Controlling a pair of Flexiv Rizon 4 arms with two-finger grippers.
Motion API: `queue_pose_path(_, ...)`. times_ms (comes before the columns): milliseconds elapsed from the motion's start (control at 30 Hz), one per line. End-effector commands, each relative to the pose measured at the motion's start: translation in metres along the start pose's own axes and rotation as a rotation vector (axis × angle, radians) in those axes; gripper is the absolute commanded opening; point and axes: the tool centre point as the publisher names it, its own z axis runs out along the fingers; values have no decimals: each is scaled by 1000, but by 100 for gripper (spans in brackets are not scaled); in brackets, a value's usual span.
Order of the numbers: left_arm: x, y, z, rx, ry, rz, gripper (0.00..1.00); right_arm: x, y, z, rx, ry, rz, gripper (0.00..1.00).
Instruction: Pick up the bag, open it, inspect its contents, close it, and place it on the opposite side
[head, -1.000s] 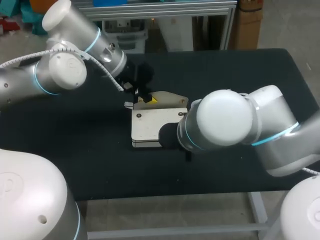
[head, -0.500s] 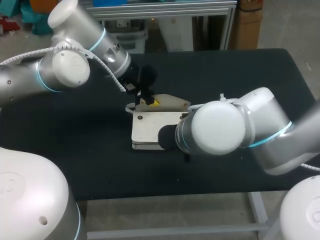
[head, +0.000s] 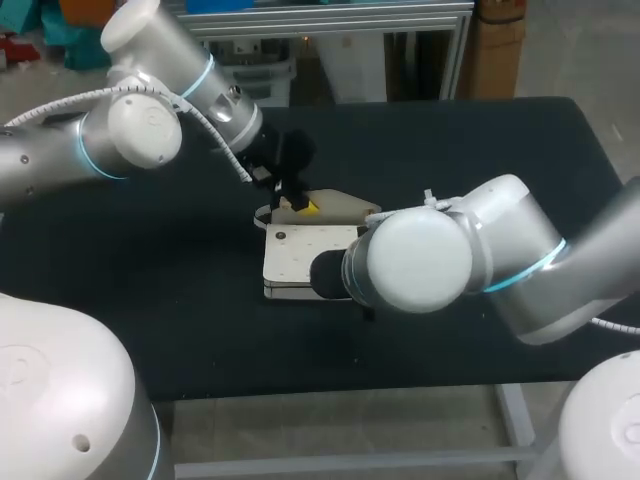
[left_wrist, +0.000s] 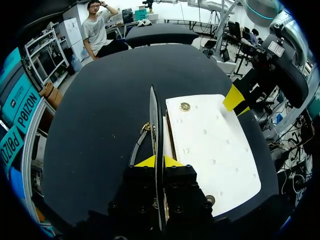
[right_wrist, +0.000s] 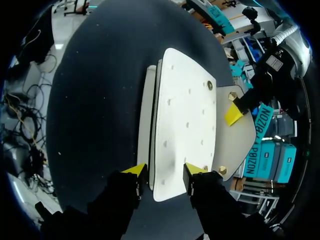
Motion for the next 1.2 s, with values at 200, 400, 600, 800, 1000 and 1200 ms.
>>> queue_pose_path(200, -7, 1, 5, 5, 46, 2, 0, 1, 3, 9, 30, -19, -7, 48)
queue_pose_path(400, -9, 0, 9, 9, 72, 3, 0, -1, 1, 14, 32, -40, -3, 47)
queue_pose_path(600, -9, 0, 13, 12, 90, 0, 0, -3, 0, 20, 31, -55, 10, 43)
queue_pose_path(800, -9, 1, 16, 13, 99, -6, 0, -4, -1, 24, 20, -58, 19, 26)
queue_pose_path(1000, -6, 3, 16, 32, 86, -16, 0, -6, -2, 26, 14, -64, 23, 0)
queue_pose_path(1200, 4, 3, 12, 48, -10, 12, 0, -9, -7, 28, 15, -73, 31, 0)
